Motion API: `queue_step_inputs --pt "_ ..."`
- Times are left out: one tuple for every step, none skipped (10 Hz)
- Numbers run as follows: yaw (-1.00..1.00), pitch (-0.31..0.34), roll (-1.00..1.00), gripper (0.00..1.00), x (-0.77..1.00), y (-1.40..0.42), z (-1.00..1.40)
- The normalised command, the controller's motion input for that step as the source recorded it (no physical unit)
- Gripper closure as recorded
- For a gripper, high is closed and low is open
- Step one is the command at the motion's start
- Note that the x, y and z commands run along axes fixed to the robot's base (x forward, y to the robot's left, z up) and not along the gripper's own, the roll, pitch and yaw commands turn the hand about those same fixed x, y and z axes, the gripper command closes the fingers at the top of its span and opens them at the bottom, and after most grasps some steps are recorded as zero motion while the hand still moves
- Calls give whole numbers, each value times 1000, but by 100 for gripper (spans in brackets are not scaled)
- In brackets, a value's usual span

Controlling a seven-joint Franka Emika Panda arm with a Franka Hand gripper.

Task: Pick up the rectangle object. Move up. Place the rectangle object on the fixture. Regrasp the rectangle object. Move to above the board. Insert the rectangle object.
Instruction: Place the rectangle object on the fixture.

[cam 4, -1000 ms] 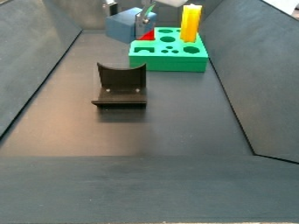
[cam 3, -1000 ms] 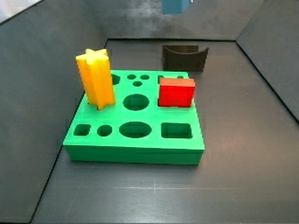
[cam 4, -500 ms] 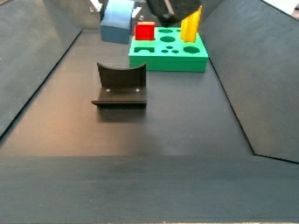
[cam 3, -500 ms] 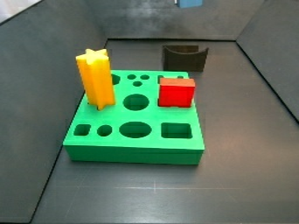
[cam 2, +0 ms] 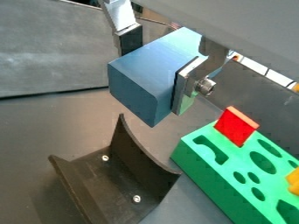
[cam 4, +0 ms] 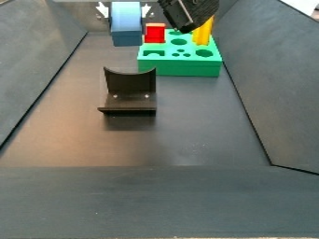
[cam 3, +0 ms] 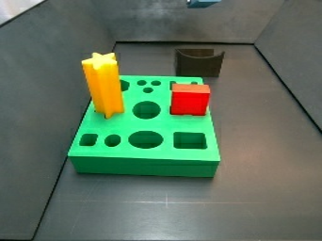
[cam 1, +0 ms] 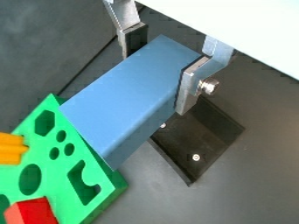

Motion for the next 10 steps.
queue_step_inputs --pt "-180 272 -116 100 82 39 6" --pt "-176 208 -78 100 79 37 5" --pt "-145 81 -1000 100 106 64 -1000" --pt "-144 55 -1000 100 116 73 -1000" --pt "-149 60 -1000 100 126 79 -1000" --pt "-153 71 -1000 100 135 80 -1000" --pt "-168 76 -1000 100 145 88 -1000" --pt "-168 68 -896 100 152 93 -1000" --pt "-161 61 -784 100 159 98 -1000" --pt "-144 46 -563 100 171 107 -1000"
